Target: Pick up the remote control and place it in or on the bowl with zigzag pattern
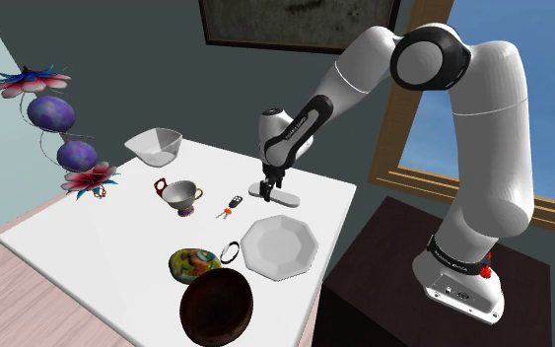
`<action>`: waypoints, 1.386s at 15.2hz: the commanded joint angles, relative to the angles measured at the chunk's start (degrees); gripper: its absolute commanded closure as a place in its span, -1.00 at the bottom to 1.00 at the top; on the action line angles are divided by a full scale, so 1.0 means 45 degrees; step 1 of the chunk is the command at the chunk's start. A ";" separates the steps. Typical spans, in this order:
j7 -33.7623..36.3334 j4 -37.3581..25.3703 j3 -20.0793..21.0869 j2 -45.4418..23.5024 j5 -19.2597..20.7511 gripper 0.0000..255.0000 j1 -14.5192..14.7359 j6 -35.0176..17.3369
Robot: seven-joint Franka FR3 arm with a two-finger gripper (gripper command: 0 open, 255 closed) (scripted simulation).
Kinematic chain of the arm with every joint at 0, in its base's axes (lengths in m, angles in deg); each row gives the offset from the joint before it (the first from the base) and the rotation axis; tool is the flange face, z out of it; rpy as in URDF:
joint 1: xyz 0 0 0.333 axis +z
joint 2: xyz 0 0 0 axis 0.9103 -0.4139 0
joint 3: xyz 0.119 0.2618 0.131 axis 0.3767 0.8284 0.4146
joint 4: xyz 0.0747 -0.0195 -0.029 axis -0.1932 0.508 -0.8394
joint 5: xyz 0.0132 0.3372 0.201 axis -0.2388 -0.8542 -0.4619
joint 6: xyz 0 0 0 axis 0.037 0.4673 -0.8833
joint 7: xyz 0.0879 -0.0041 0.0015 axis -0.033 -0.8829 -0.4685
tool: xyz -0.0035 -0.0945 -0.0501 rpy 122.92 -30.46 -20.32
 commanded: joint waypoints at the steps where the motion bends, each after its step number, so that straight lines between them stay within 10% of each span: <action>1: 0.0010 0.0039 -0.0001 -0.0024 0.0005 -1.00 0.0008 -0.0071; 6: 0.0010 0.0039 -0.0001 -0.0024 0.0005 -1.00 0.0008 -0.0071; 7: 0.0010 0.0040 -0.0001 -0.0024 0.0005 1.00 0.0008 -0.0072; 21: -0.0026 0.0065 0.0049 0.0661 -0.0065 1.00 -0.0031 0.0587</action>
